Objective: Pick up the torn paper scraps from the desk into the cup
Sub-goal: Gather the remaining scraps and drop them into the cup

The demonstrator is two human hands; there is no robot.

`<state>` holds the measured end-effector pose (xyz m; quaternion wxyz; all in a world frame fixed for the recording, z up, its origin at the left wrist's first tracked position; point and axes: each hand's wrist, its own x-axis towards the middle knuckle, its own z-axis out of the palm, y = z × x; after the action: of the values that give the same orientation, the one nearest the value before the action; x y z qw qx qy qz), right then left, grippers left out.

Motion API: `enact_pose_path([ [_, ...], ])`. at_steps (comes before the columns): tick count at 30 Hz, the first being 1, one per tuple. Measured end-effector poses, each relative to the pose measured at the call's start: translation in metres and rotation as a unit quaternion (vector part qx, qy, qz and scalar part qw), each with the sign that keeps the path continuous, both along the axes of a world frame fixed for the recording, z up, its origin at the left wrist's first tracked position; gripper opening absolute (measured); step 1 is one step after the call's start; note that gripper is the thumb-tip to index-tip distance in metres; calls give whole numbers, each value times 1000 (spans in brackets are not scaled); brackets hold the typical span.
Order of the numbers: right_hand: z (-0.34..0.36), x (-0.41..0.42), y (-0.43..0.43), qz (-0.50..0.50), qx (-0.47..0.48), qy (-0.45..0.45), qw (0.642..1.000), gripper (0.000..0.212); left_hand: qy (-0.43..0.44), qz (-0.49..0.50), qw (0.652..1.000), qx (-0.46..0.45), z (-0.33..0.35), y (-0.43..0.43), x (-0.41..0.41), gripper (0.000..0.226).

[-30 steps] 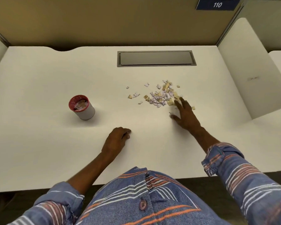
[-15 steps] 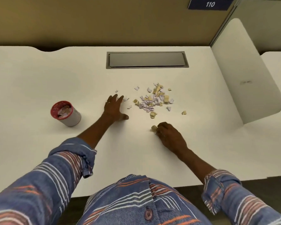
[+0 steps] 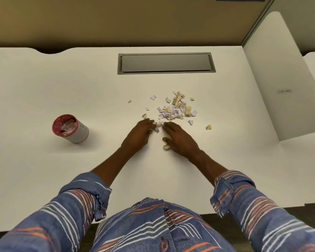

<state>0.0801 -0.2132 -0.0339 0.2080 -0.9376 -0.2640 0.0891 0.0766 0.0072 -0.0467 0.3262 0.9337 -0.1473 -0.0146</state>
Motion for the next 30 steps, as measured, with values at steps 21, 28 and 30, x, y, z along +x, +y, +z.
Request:
enact_pose_path([
  [21,-26,-15,-74,-168,54,15,984,77,-15,-6,1000,22,-18,-3,-16,36],
  [28,-30,-51,-24,37,62,-2,997,71,-12,48,998,-27,-21,12,-87,33],
  [30,-32,-62,-17,64,71,-26,995,54,-8,65,997,-43,-22,10,-102,32],
])
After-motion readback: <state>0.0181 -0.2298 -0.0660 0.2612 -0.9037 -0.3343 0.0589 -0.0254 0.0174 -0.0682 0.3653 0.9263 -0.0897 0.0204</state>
